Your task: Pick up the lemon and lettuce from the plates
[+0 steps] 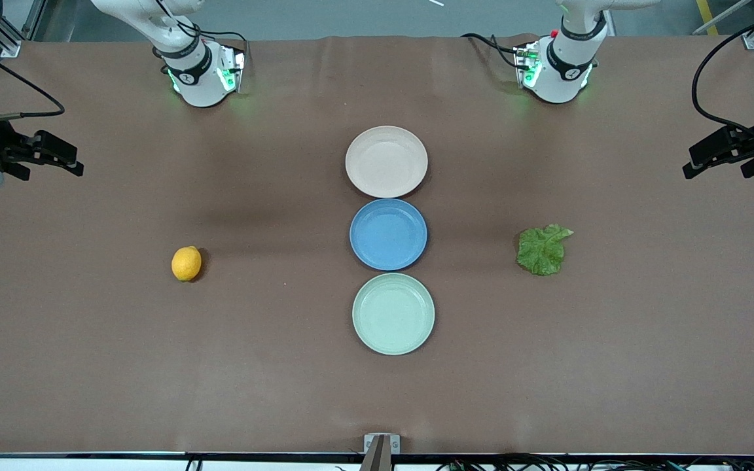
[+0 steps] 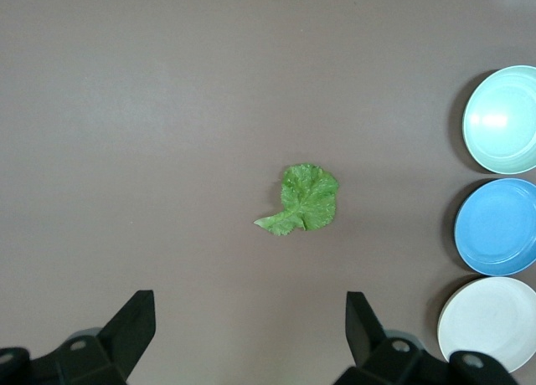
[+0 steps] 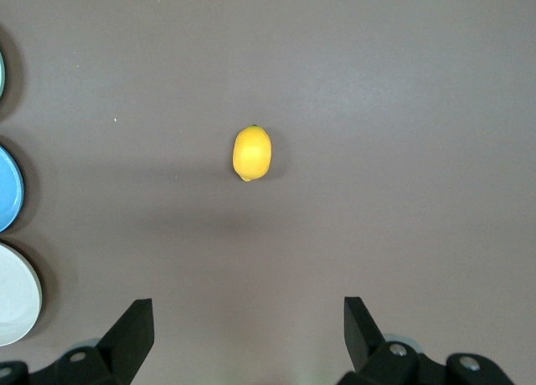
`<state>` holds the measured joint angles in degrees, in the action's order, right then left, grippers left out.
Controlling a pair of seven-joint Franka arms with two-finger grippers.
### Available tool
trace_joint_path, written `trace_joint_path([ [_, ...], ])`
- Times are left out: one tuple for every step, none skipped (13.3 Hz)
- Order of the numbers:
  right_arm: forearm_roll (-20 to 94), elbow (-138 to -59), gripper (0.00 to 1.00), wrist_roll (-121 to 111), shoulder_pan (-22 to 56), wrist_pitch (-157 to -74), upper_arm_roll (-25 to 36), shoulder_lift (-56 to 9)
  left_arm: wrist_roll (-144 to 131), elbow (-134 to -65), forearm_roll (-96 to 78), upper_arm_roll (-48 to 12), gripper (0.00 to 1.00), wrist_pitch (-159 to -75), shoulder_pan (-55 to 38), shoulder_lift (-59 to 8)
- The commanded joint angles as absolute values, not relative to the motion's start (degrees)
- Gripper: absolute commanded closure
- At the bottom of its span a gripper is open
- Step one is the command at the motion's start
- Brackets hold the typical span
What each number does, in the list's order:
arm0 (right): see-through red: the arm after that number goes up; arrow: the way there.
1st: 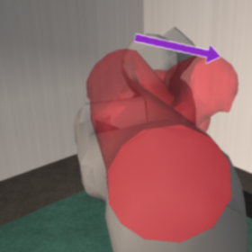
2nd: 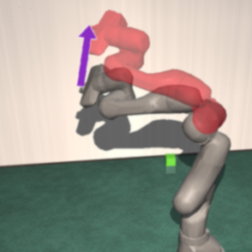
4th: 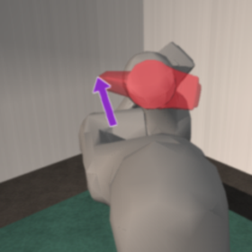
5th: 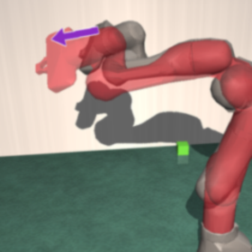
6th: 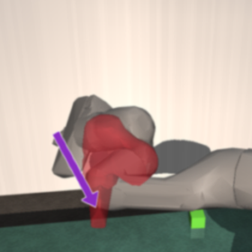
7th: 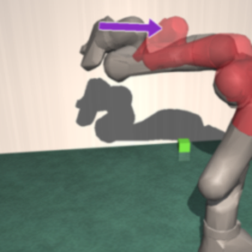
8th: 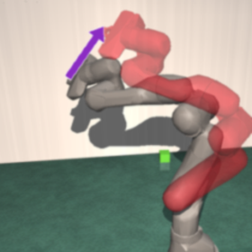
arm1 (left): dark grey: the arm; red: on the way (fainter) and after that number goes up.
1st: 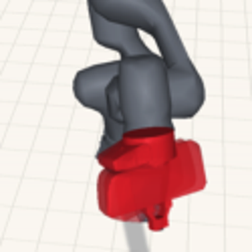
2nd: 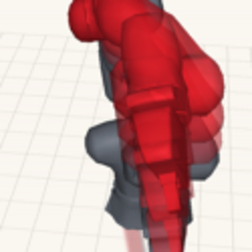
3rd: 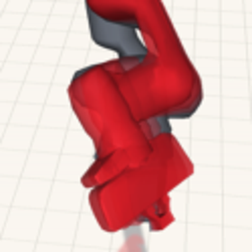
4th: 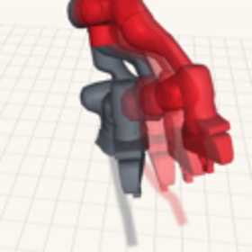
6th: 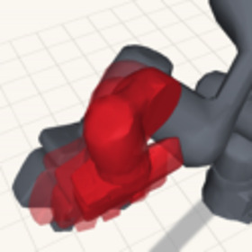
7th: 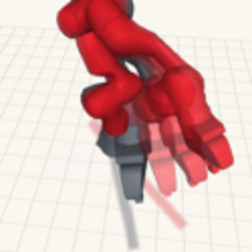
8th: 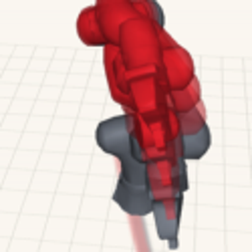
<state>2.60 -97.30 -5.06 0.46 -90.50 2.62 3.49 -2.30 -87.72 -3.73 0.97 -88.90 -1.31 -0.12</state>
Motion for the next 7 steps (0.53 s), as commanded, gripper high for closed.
trace_joint_path([
  [1.93,-99.76,0.0,-4.66,0.0,-91.76,2.02,5.36,-1.58,-87.36,-4.66,1.05,0.0,-88.77,-1.05,0.35],
  [1.93,-99.76,0.0,-4.66,0.0,-91.76,2.02,5.27,-1.58,-87.36,-4.66,1.05,0.0,-88.77,-1.05,0.35],
  [1.93,-99.93,0.0,-4.57,0.0,-91.76,2.02,5.27,-1.58,-87.36,-4.66,1.05,0.0,-88.77,-1.05,0.35],
  [1.93,-100.02,0.0,-4.57,0.09,-91.84,2.02,5.36,-1.58,-87.36,-4.66,1.05,0.0,-88.77,-1.05,0.44],
  [1.93,-100.02,0.0,-4.57,0.17,-91.85,2.02,5.36,-1.58,-87.36,-4.66,1.05,0.0,-88.77,-1.14,0.35],
  [1.93,-100.02,0.0,-4.66,0.26,-92.02,2.02,5.45,-1.58,-87.36,-4.66,1.05,0.0,-88.77,-1.14,0.44],
  [1.93,-100.02,0.0,-4.66,0.26,-92.02,2.02,5.45,-1.58,-87.36,-4.66,1.05,0.0,-88.77,-1.14,0.44],
])
